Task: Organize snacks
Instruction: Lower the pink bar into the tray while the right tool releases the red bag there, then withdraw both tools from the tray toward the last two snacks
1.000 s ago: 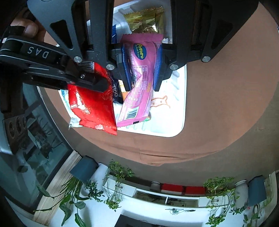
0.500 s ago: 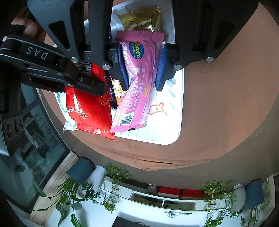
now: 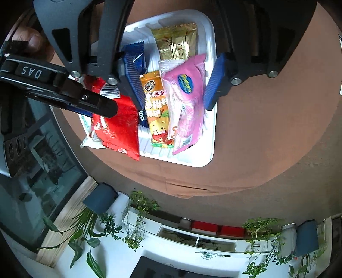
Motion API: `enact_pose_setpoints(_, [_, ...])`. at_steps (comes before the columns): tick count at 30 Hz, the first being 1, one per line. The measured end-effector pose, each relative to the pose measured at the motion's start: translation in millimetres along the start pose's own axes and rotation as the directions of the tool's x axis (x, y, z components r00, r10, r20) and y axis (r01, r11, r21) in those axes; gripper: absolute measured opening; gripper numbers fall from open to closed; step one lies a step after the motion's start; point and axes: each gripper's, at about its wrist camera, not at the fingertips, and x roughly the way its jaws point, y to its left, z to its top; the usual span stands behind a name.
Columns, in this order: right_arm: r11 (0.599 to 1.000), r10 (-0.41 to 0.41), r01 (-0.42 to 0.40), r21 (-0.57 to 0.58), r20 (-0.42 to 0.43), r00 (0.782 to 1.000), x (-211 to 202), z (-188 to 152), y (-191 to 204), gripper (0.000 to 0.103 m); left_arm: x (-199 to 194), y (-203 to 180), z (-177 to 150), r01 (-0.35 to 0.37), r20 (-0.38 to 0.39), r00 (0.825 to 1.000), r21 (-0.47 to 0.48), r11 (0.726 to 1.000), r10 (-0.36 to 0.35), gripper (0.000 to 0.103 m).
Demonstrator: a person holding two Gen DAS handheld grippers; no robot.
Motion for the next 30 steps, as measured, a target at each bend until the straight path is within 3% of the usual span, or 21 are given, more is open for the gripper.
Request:
enact_pose_setpoints(5, [1.0, 0.023, -0.023, 0.008, 0.019, 1.0, -14.0, -5.3, -2.1, 0.071, -16.1, -5.0, -6.7, 0.023, 0.018, 1.0, 0.015, 1.0, -0.023, 0.066])
enact_pose_setpoints(8, [0.999, 0.051, -0.052, 0.017, 0.041, 0.998, -26.1, -11.4, -1.0, 0.079, -31.1, -12.3, -13.9, 0.038, 0.036, 0.999, 0.03, 0.999, -0.039, 0.08])
enact_pose_setpoints(10, [0.996, 0.081, -0.082, 0.017, 0.06, 0.995, -37.3, -17.6, 0.1, 0.085, -44.0, -19.8, -23.3, 0.048, 0.053, 0.997, 0.047, 0.998, -0.051, 0.096])
enact_pose_setpoints(12, [0.995, 0.096, -0.098, 0.016, 0.085, 0.992, -51.6, -25.4, 0.0, 0.088, -57.1, -26.9, -33.7, 0.045, 0.067, 0.997, 0.067, 0.997, -0.049, 0.102])
enact_pose_setpoints(17, [0.991, 0.13, -0.134, 0.023, 0.143, 0.981, -94.9, -53.2, -12.5, 0.091, -89.7, -50.1, -70.4, 0.021, 0.102, 0.994, 0.16, 0.987, -0.038, 0.103])
enact_pose_setpoints(22, [0.989, 0.114, -0.129, 0.07, 0.188, 0.976, -138.8, -101.2, -47.0, 0.094, -107.4, -71.3, -112.5, 0.046, 0.079, 0.995, 0.171, 0.984, -0.06, 0.103])
enact_pose_setpoints(26, [0.984, 0.064, -0.091, 0.151, 0.175, 0.983, -161.0, -151.2, -82.2, 0.094, -110.9, -94.0, -148.7, 0.091, 0.028, 0.995, 0.176, 0.98, -0.097, 0.103])
enact_pose_setpoints(30, [0.972, 0.019, -0.049, 0.231, 0.13, 0.991, -169.1, -199.2, -105.8, 0.094, -103.4, -123.7, -185.8, 0.135, -0.071, 0.99, 0.183, 0.974, -0.124, 0.103])
